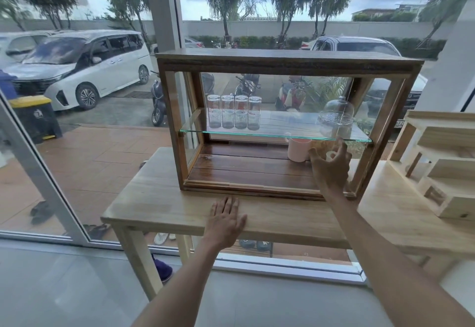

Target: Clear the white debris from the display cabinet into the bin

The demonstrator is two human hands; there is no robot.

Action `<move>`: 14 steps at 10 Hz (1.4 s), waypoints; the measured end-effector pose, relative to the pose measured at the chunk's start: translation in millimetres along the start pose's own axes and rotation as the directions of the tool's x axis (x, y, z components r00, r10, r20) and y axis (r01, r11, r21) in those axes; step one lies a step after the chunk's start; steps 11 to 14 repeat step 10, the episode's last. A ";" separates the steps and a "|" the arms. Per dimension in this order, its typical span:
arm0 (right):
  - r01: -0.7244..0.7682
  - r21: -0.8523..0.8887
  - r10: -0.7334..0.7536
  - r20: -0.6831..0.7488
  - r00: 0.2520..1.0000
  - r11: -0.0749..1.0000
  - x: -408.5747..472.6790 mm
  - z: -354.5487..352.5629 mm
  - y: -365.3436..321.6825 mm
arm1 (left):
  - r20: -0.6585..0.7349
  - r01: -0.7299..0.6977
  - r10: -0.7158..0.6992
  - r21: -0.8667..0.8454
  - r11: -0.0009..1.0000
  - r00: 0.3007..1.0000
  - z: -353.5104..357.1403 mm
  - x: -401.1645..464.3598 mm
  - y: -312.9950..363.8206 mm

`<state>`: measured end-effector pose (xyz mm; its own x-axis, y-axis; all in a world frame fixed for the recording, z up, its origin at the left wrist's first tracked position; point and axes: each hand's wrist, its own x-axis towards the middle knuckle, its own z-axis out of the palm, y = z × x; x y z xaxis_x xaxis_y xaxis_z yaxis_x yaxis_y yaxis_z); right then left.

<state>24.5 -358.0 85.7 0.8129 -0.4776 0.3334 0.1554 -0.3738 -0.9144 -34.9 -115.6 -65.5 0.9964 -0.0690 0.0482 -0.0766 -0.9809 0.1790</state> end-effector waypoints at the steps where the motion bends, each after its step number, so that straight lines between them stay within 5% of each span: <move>1: 0.003 0.035 -0.004 0.017 1.000 0.999 -10.9 12.2 -5.4 | 0.004 -0.006 0.006 0.008 1.000 1.000 -0.3 -1.1 -0.4; 7: 0.075 0.125 -0.107 0.274 0.956 0.989 -50.6 74.3 -19.5 | -0.005 0.016 -0.016 0.018 1.000 1.000 -0.8 -1.1 1.0; 10: 0.070 0.216 -0.157 0.419 0.894 0.974 -38.1 51.6 -16.1 | -0.024 -0.009 0.009 0.004 1.000 1.000 3.5 1.2 -2.5; 14: 0.070 0.216 -0.157 0.419 0.894 0.974 -38.1 51.6 -16.1 | -0.024 -0.009 0.009 0.004 1.000 1.000 3.5 1.2 -2.5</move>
